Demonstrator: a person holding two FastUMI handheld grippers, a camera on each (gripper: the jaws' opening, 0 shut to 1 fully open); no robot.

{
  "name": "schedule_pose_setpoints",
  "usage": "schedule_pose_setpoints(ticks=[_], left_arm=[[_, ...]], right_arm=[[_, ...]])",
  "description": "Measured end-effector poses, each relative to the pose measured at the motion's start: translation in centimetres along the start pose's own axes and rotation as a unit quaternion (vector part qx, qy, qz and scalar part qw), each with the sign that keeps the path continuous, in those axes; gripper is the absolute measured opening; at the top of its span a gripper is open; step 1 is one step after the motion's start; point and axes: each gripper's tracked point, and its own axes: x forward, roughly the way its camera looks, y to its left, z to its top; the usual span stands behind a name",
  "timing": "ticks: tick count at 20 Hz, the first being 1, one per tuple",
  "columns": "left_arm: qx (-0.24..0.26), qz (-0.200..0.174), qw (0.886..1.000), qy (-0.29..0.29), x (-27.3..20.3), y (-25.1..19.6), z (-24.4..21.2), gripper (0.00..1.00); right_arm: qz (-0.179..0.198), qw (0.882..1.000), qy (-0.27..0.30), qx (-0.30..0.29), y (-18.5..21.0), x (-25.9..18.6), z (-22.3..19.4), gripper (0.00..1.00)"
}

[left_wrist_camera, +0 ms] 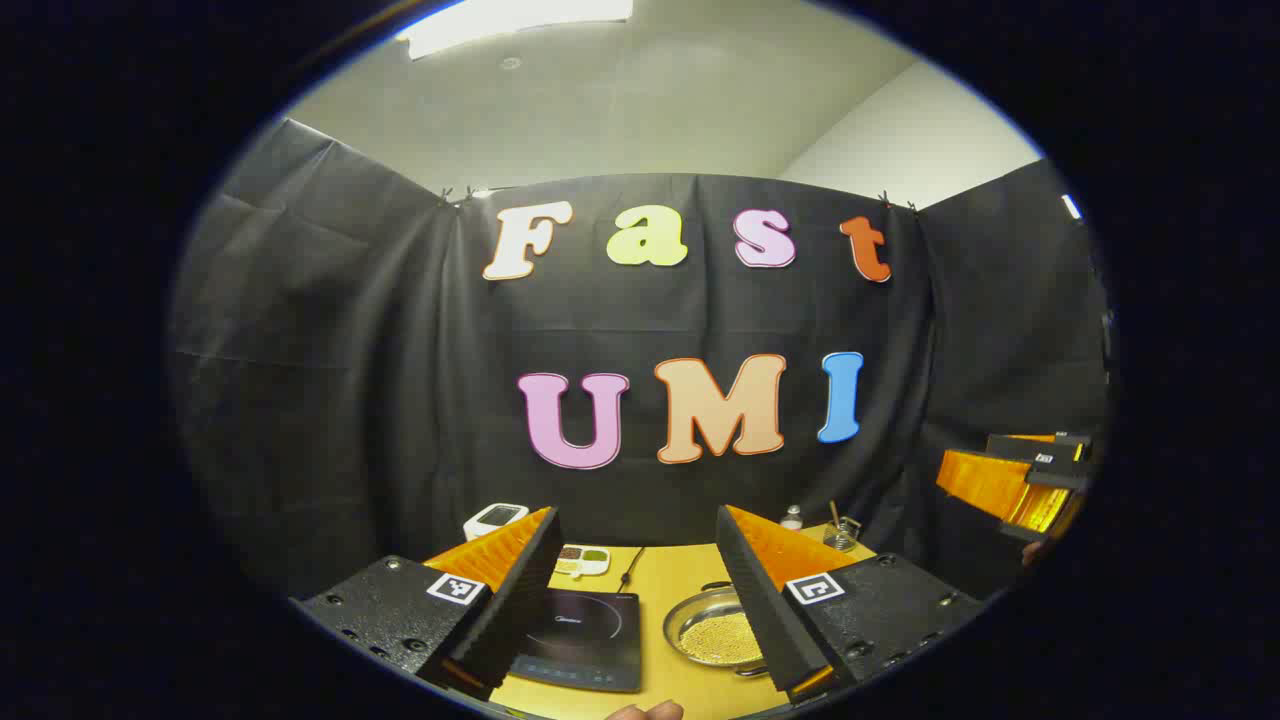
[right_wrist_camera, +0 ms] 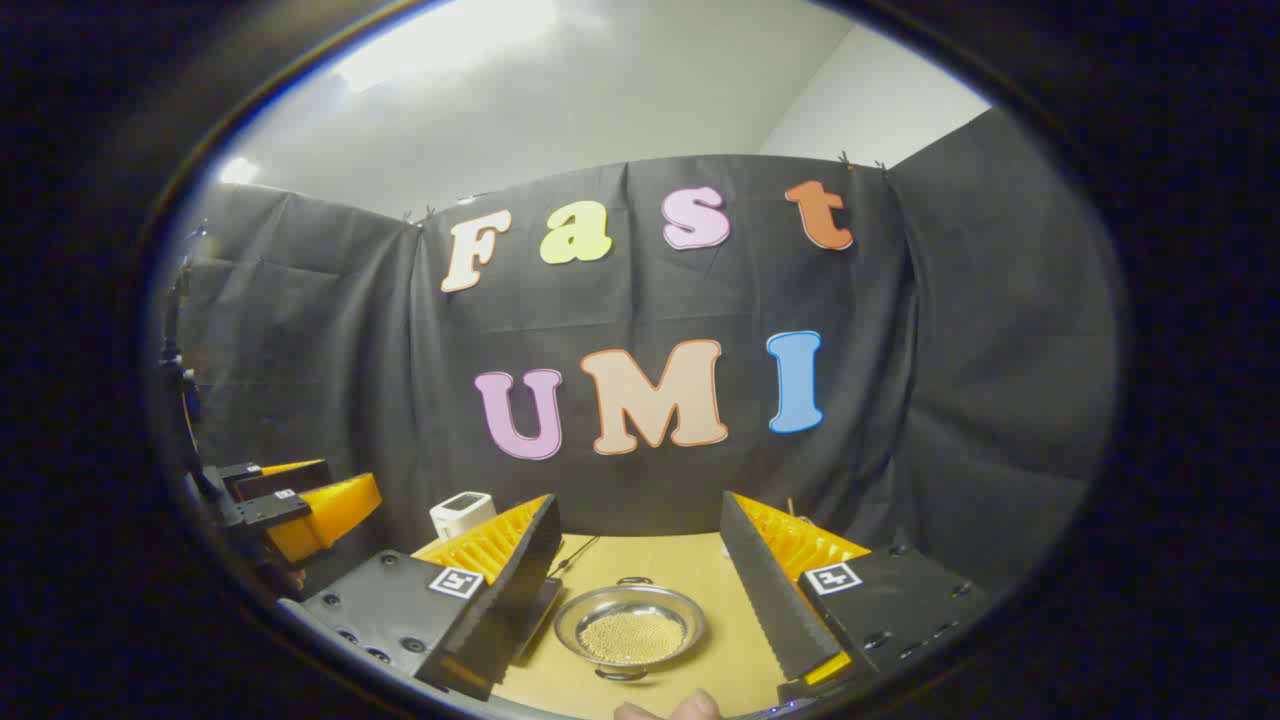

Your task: First push the handle of the pot to place it horizontally, then grasp the pot with both hands and set it on the induction cooktop.

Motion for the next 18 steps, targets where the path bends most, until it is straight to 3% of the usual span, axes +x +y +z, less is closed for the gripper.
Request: schedule_pose_setpoints(ticks=[5, 6, 7, 8, 9, 13, 14, 15, 18], left_arm=[[-0.011, -0.014, 1.000, -0.002, 0.0, -2.2, 0.2, 0.90], [-0.009, -0.015, 1.000, -0.004, -0.1, -2.3, 0.3, 0.94], [-0.006, -0.014, 1.000, -0.007, -0.2, -2.2, 0.6, 0.90], [-0.003, -0.014, 1.000, -0.010, -0.3, -2.1, 0.7, 0.94], [0.000, -0.011, 1.000, -0.011, -0.4, -2.0, 0.8, 0.90], [0.001, 0.000, 1.000, -0.010, -0.9, -1.2, 0.7, 0.89], [0.002, 0.002, 1.000, -0.010, -0.9, -1.1, 0.5, 0.94], [0.003, 0.003, 1.000, -0.009, -1.1, -1.0, 0.4, 0.89], [0.006, 0.008, 1.000, -0.009, -1.2, -0.6, 0.4, 0.90]], right_arm=[[-0.006, 1.000, 0.003, 0.002, -1.1, -0.5, 0.0, 0.93], [-0.006, 1.000, 0.002, 0.002, -1.1, -0.6, 0.0, 0.93], [-0.006, 1.000, 0.001, 0.001, -1.1, -0.5, 0.0, 0.93], [-0.004, 1.000, 0.002, 0.000, -1.1, -0.5, 0.0, 0.93], [-0.004, 1.000, 0.001, -0.001, -1.1, -0.5, 0.0, 0.93], [-0.001, 1.000, 0.002, 0.002, -1.1, -0.1, 0.1, 0.93], [0.000, 1.000, 0.001, 0.002, -1.1, -0.1, 0.2, 0.93], [0.000, 1.000, 0.002, 0.002, -1.1, -0.1, 0.1, 0.93], [0.003, 1.000, 0.003, 0.004, -0.9, -0.1, 0.0, 0.93]])
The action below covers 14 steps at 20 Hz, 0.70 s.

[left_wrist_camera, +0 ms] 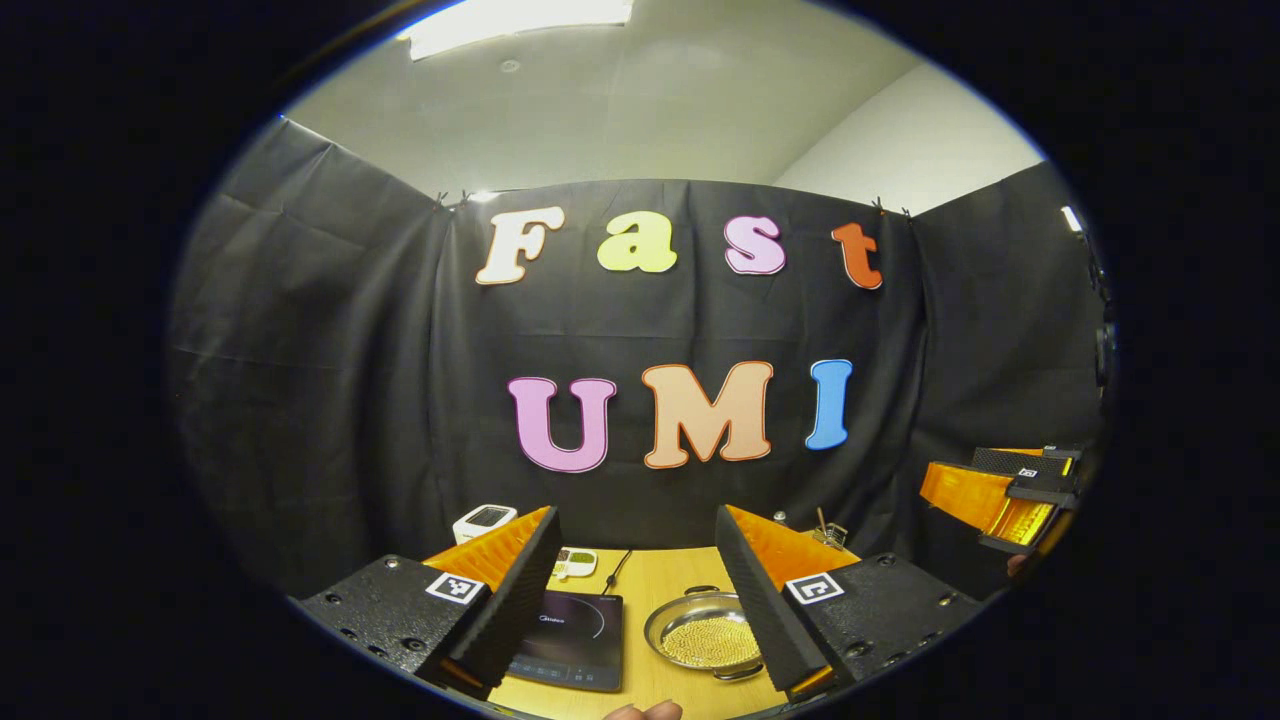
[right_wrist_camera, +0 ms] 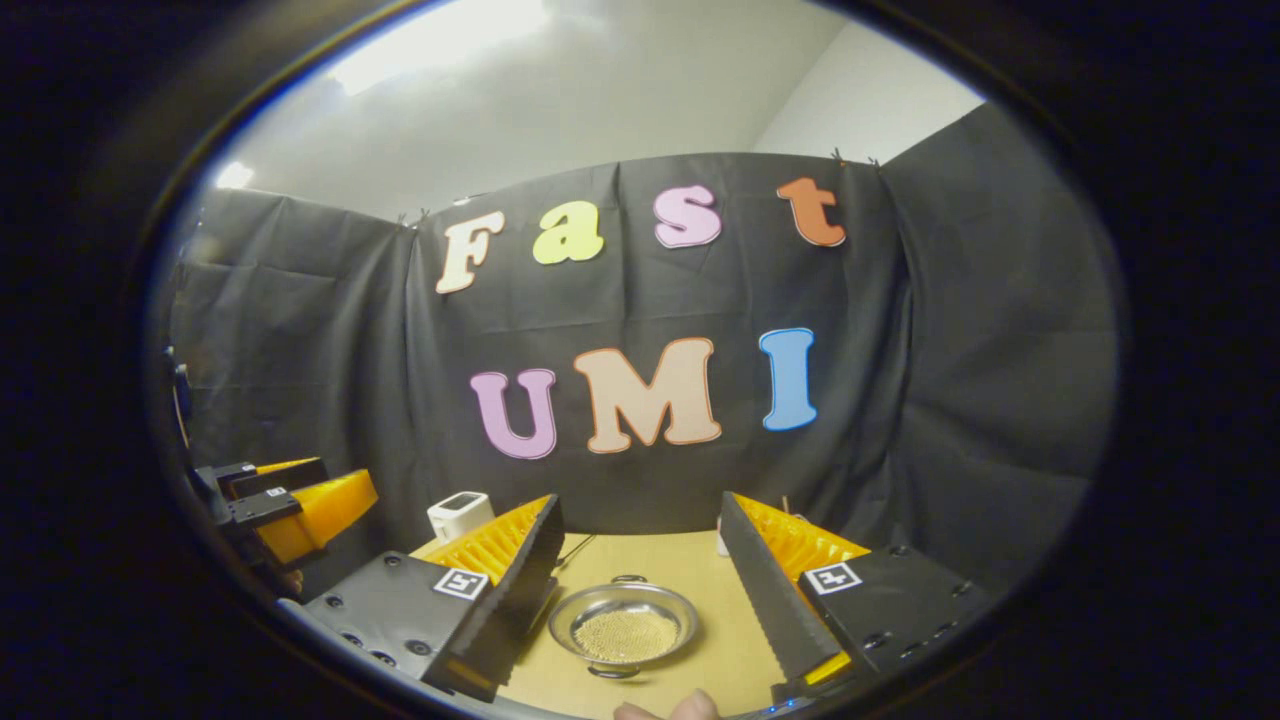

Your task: First push the handle of the pot to place it horizontally, then grasp the pot with both hands and set it on the induction cooktop.

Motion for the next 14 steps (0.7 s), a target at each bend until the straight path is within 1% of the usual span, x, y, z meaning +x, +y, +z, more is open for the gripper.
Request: schedule_pose_setpoints(ticks=[1, 2, 3, 4, 5, 8, 14], left_arm=[[0.000, 0.002, 1.000, -0.001, -0.1, 0.1, 0.0, 0.90], [0.001, 0.004, 1.000, 0.000, -0.1, 0.2, 0.0, 0.90], [0.002, 0.008, 1.000, -0.001, -0.3, 0.3, 0.0, 0.94], [0.001, 0.013, 1.000, -0.001, -0.4, 0.5, 0.1, 0.90], [0.002, 0.017, 1.000, 0.000, -0.6, 0.6, -0.1, 0.94], [0.006, 0.029, 1.000, 0.009, -0.9, 0.8, -0.7, 0.94], [0.007, 0.056, 0.998, 0.017, -0.9, 1.0, -1.2, 0.94]], right_arm=[[0.002, 1.000, 0.001, 0.001, 0.1, 0.0, -0.1, 0.98], [0.006, 1.000, 0.003, 0.001, 0.3, 0.0, -0.3, 0.93], [0.009, 1.000, 0.005, 0.000, 0.4, -0.1, -0.6, 0.93], [0.012, 1.000, 0.005, 0.000, 0.5, 0.0, -0.6, 0.93], [0.016, 1.000, 0.007, 0.000, 0.6, 0.1, -0.7, 0.93], [0.032, 0.999, 0.009, 0.007, 1.0, 0.7, -0.9, 0.93], [0.057, 0.998, 0.016, 0.006, 0.3, 2.1, -1.7, 0.93]])
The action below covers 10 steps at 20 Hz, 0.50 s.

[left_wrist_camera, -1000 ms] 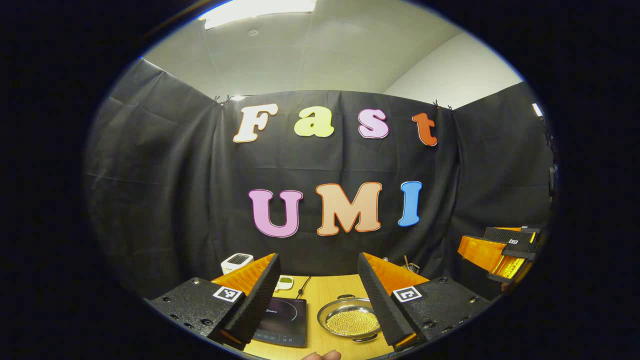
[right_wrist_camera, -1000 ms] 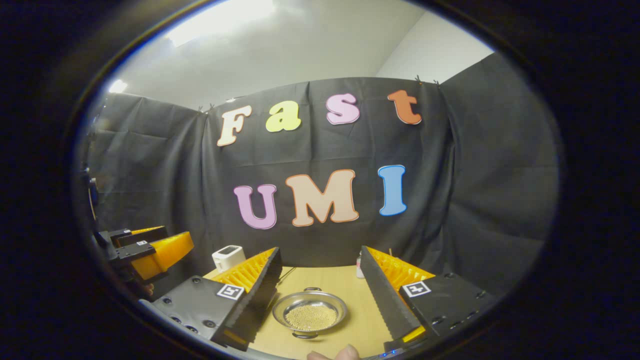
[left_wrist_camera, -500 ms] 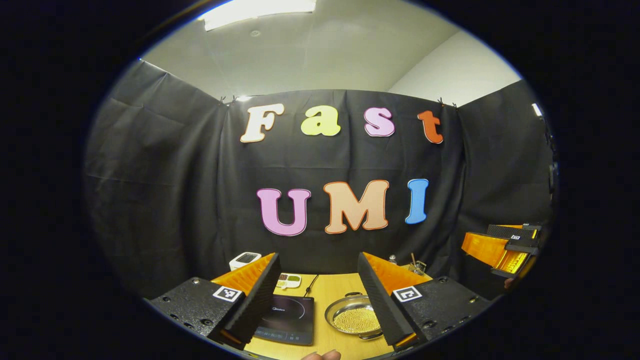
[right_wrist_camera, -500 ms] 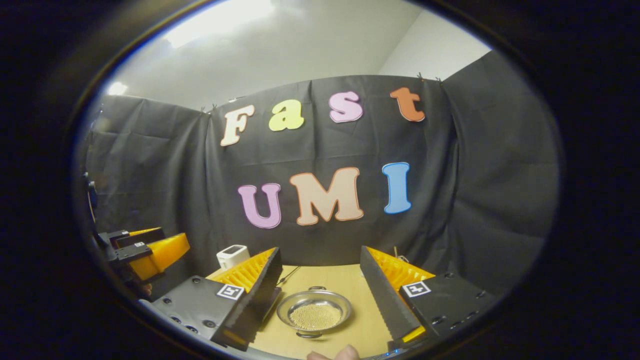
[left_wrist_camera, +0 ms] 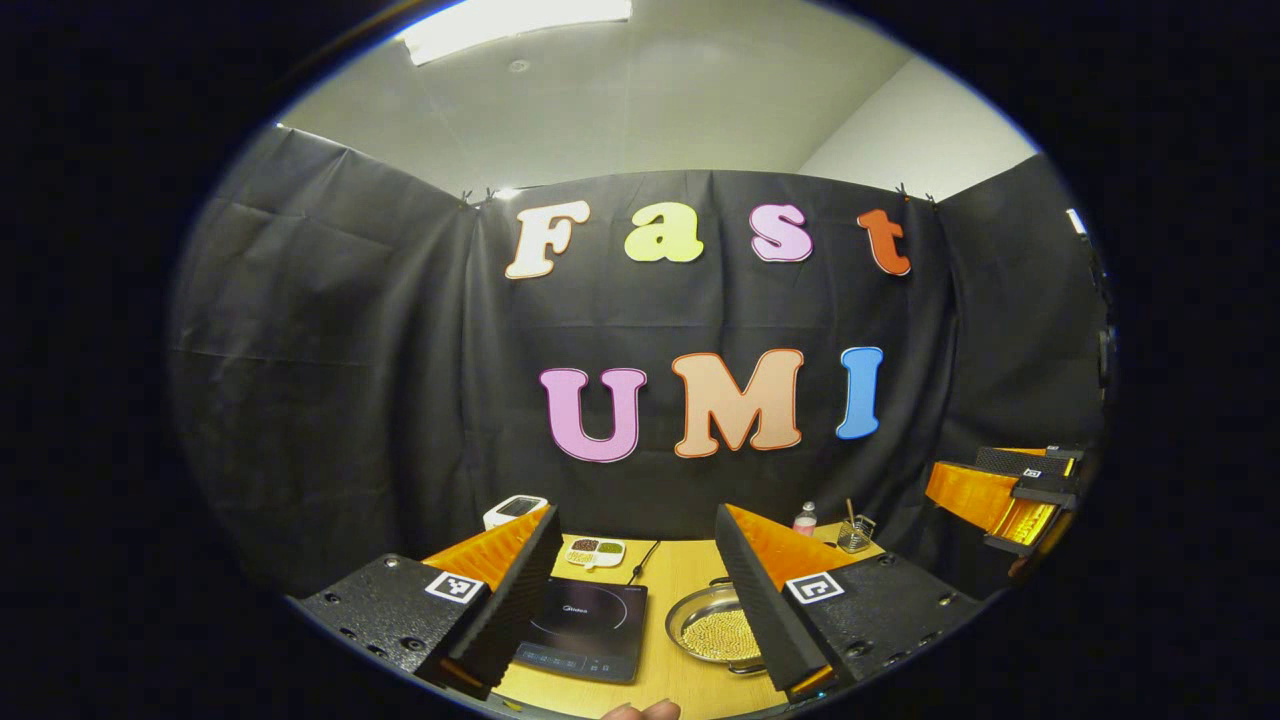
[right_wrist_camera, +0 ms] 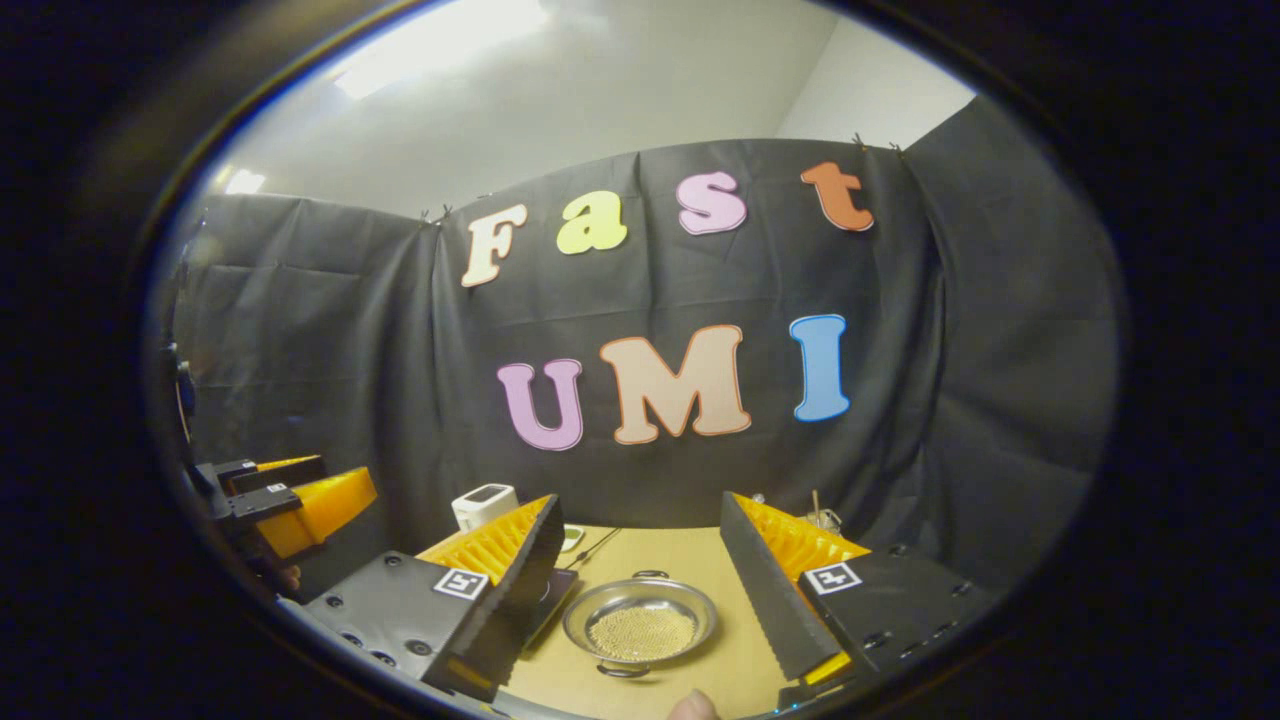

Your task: First push the handle of the pot to place it horizontally, then grasp the pot with both hands and set it on the induction cooktop.

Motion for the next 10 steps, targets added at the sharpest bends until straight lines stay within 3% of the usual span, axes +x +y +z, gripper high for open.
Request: schedule_pose_setpoints(ticks=[2, 5, 8, 9, 10], left_arm=[[0.005, 0.009, 1.000, 0.000, -0.1, 0.1, 0.0, 0.90], [0.010, 0.022, 1.000, 0.002, -0.2, 0.3, -0.3, 0.94], [0.011, 0.033, 0.999, 0.012, 0.0, 0.5, -0.8, 0.89], [0.009, 0.032, 0.999, 0.012, 0.1, 0.4, -0.8, 0.90], [0.011, 0.031, 0.999, 0.010, 0.3, 0.5, -0.8, 0.94]], right_arm=[[0.009, 1.000, -0.001, -0.002, -0.3, 0.5, -0.2, 0.93], [0.023, 1.000, 0.012, -0.001, -0.2, 1.1, -1.3, 0.90], [0.029, 0.999, 0.026, 0.002, 0.1, 2.4, -2.2, 0.85], [0.031, 0.999, 0.027, 0.004, 0.5, 2.8, -2.3, 0.77], [0.031, 0.999, 0.026, 0.003, 0.9, 3.4, -2.4, 0.77]])
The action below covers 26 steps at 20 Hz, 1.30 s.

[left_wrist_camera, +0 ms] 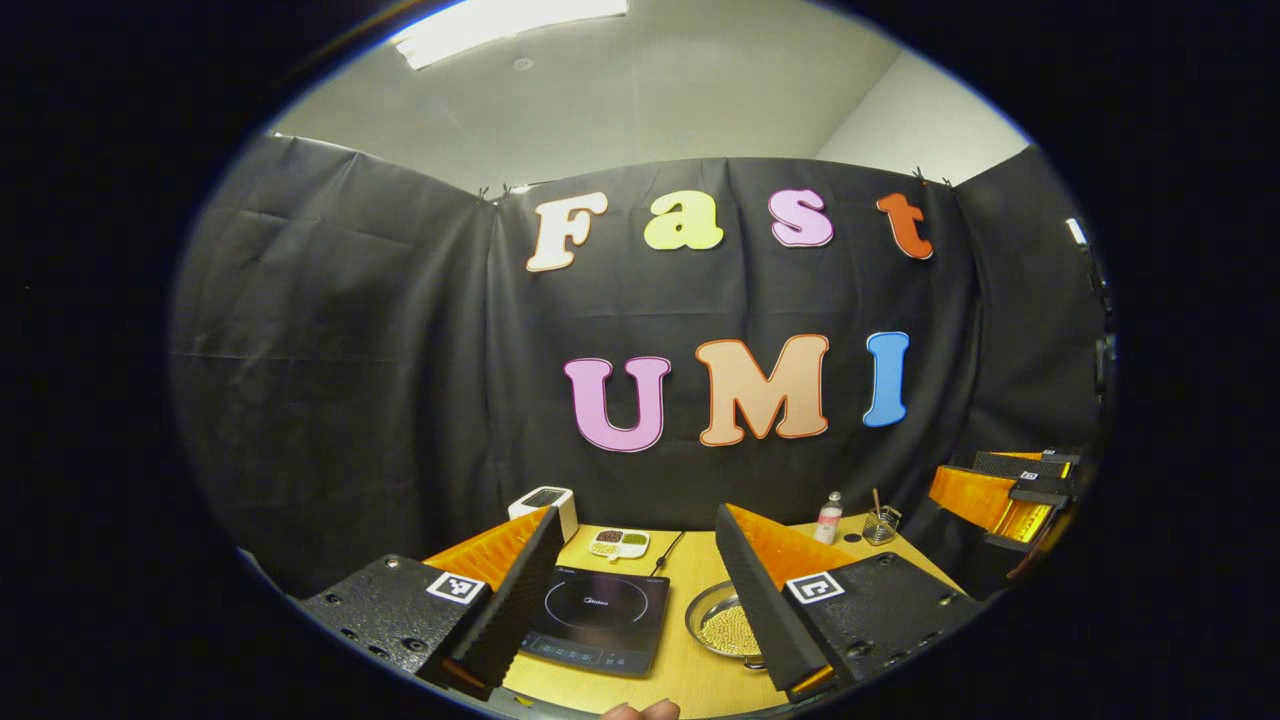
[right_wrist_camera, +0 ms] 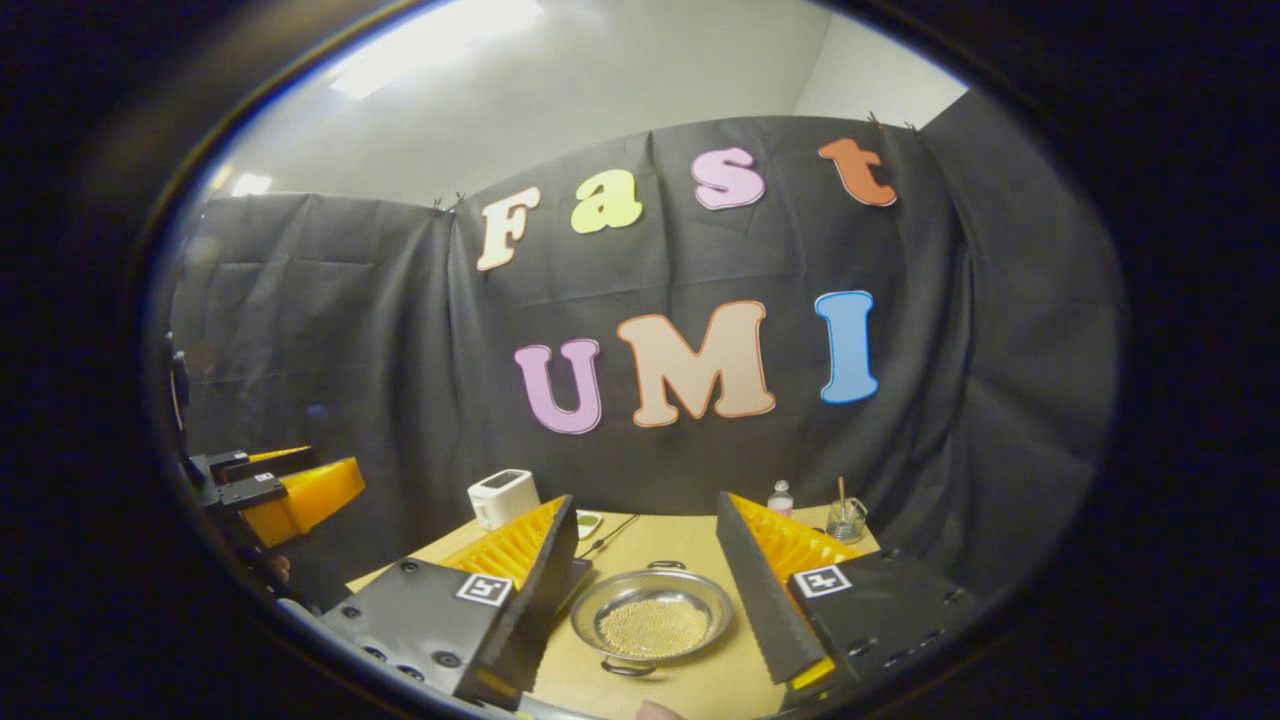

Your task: First push the handle of the pot to place it horizontally, then grasp the pot with both hands and set it on the induction cooktop.

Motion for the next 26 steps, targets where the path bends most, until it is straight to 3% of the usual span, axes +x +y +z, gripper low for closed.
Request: schedule_pose_setpoints(ticks=[4, 6, 7, 8, 10, 11, 12, 13, 15, 16, 17, 19, 21, 24, 25, 26], left_arm=[[0.003, -0.002, 1.000, -0.005, 3.2, 2.5, -0.4, 0.90], [-0.002, -0.007, 1.000, 0.000, 4.2, 3.4, -1.0, 0.93], [-0.003, -0.013, 1.000, 0.002, 4.7, 3.7, -1.1, 0.90], [-0.002, -0.019, 1.000, 0.003, 5.2, 4.1, -1.4, 0.90], [0.003, -0.033, 0.999, 0.000, 6.3, 4.9, -1.6, 0.91], [0.005, -0.039, 0.999, -0.002, 6.7, 5.3, -1.7, 0.94], [0.005, -0.043, 0.999, -0.002, 7.2, 5.9, -2.2, 0.93], [0.004, -0.046, 0.999, 0.002, 7.5, 6.4, -2.5, 0.94], [-0.008, -0.057, 0.998, 0.010, 7.7, 6.9, -3.6, 0.94], [-0.016, -0.063, 0.998, 0.011, 8.1, 7.1, -3.8, 0.93], [-0.020, -0.066, 0.998, 0.014, 8.4, 7.4, -4.1, 0.90], [-0.025, -0.056, 0.998, 0.022, 8.8, 8.5, -4.9, 0.94], [-0.037, -0.047, 0.998, 0.026, 9.1, 9.1, -5.1, 0.90], [-0.035, -0.033, 0.998, 0.034, 9.6, 9.6, -5.9, 0.94], [-0.037, -0.029, 0.998, 0.035, 9.8, 9.5, -5.9, 0.90], [-0.037, -0.025, 0.998, 0.039, 9.9, 9.5, -6.0, 0.94]], right_arm=[[0.008, 1.000, 0.020, -0.004, 2.2, 2.3, -1.5, 0.73], [0.007, 1.000, 0.029, -0.011, 3.3, 3.8, -2.1, 0.74], [0.001, 0.999, 0.029, -0.014, 3.6, 4.2, -2.2, 0.62], [-0.003, 0.999, 0.030, -0.017, 4.0, 4.7, -2.3, 0.57], [-0.017, 0.999, 0.030, -0.020, 4.2, 5.9, -3.1, 0.56], [-0.030, 0.999, 0.033, -0.020, 4.3, 6.3, -3.4, 0.44], [-0.036, 0.998, 0.038, -0.020, 4.8, 6.5, -3.9, 0.41], [-0.039, 0.998, 0.046, -0.019, 5.2, 6.7, -4.3, 0.30], [-0.057, 0.997, 0.050, -0.024, 5.4, 7.4, -4.8, 0.31], [-0.072, 0.995, 0.055, -0.030, 4.8, 7.9, -5.2, 0.38], [-0.071, 0.995, 0.062, -0.027, 5.6, 7.6, -5.4, 0.04], [-0.059, 0.996, 0.072, -0.017, 6.7, 7.9, -6.3, 0.06], [-0.066, 0.994, 0.084, -0.021, 6.1, 8.4, -7.2, 0.07], [-0.058, 0.990, 0.125, 0.010, 5.9, 10.7, -9.9, 0.03], [-0.048, 0.991, 0.127, 0.014, 5.8, 9.9, -10.3, 0.04], [-0.038, 0.990, 0.136, 0.014, 5.9, 10.4, -11.0, 0.00]])
